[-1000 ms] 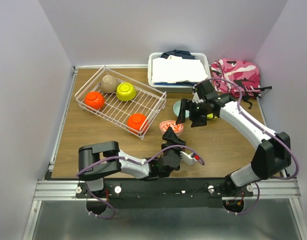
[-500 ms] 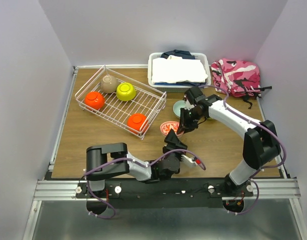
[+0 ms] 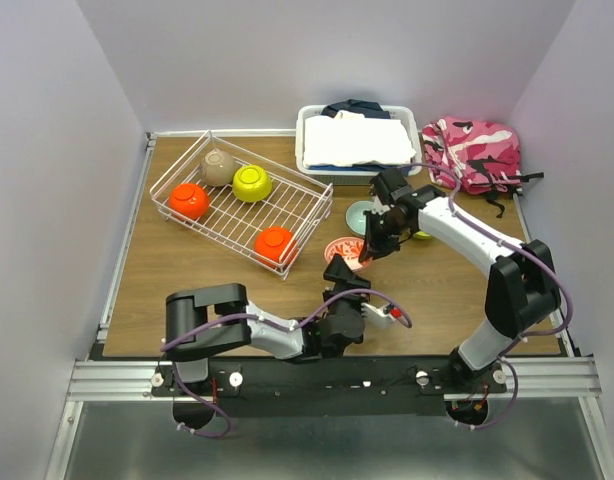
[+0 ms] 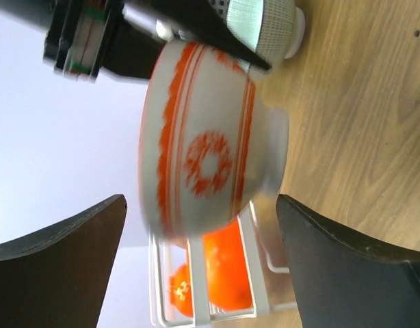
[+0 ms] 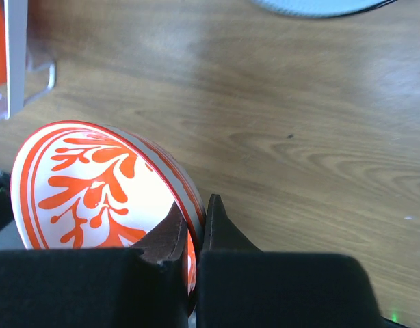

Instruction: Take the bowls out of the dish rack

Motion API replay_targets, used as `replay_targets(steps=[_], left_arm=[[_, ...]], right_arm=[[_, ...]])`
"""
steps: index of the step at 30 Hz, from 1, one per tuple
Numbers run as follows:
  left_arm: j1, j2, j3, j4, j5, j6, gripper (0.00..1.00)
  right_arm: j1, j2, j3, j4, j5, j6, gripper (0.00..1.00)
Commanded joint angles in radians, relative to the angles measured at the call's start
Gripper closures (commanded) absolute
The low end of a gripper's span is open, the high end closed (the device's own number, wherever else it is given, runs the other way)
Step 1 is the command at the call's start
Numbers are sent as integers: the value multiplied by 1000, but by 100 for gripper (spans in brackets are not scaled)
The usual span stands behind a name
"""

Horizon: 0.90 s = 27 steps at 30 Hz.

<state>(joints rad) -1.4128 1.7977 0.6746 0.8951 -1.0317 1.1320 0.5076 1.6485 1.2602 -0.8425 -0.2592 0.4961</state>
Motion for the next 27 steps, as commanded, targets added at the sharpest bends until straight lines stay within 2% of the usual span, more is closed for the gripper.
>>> replay_targets(steps=[1,3,6,10,14,17,18,19,21,23,27], left_arm=[[5,-132,88,-330,28,-354,1],[5,-191,108,-477,70,-487,1],[15,-259,149,-638,165,-596,1],[40,-330,215,-794,255,-719,1],[113,-446,285,-944,444,-865,1],[245,-512,353,-1059,544,-958,1],[285,-527,365,-1102,621,-1018,1],[372,-543,379,-1116,654,-1043,1],[451,-580,388,-1142,725,-1124,1],[555,-609,388,-1148,755,-1179,1],[678,-621,364,-1153,777,-1255,1]], right_arm=[[-50,-48,51,64,144,-1,99],[-78,-61,50,104,184,7,99],[-106,-87,36,203,253,-1,99],[-116,-107,-4,380,351,-21,99],[-122,-110,-59,528,397,-33,99],[-123,-89,-94,620,405,-48,99],[-124,-82,-105,646,403,-60,99],[-123,-67,-113,670,405,-67,99],[-126,-52,-133,723,411,-80,99],[-124,-32,-142,752,420,-88,99],[-124,-21,-183,801,434,-99,99]])
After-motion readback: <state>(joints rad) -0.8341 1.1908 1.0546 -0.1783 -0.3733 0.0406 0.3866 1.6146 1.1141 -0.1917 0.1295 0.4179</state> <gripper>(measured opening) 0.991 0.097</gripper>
